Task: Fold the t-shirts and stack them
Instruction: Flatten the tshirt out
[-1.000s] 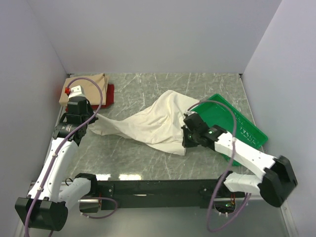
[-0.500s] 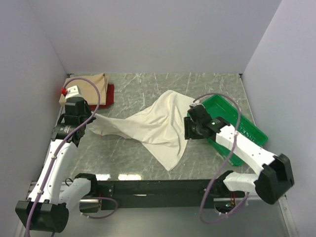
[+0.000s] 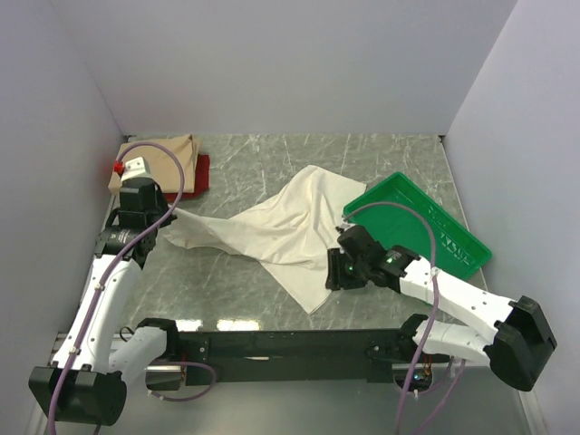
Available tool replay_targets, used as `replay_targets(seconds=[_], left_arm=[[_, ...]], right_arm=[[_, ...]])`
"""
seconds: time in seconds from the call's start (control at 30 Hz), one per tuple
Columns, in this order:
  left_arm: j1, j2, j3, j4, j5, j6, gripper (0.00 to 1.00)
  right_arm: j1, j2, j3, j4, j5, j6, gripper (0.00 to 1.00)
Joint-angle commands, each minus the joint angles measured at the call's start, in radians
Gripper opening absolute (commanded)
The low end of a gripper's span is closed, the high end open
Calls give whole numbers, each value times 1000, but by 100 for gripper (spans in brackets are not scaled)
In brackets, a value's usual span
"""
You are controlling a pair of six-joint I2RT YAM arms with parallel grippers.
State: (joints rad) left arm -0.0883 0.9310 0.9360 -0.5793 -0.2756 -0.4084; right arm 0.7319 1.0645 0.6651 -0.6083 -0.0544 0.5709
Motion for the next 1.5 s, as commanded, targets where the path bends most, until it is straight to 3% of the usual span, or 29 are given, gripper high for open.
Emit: replay_targets(seconds=[0.0,0.23,0.5,1.23,1.47], left_arm=[[5,3,0,44,19,11,1],[5,2,-3,44,21,11,1],[7,0,-6,44,21,11,1],[7,-3,-5,44,29,11,1],[7,-4,-5,45,30,11,1]], right_arm=[[86,-21,-9,85,-30,89,51],[242,103,25,162,7,156,49],[362,274,105,128,99,173,49],[406,434,131,150,136,175,41],[434,509,165,82,195,198,30]])
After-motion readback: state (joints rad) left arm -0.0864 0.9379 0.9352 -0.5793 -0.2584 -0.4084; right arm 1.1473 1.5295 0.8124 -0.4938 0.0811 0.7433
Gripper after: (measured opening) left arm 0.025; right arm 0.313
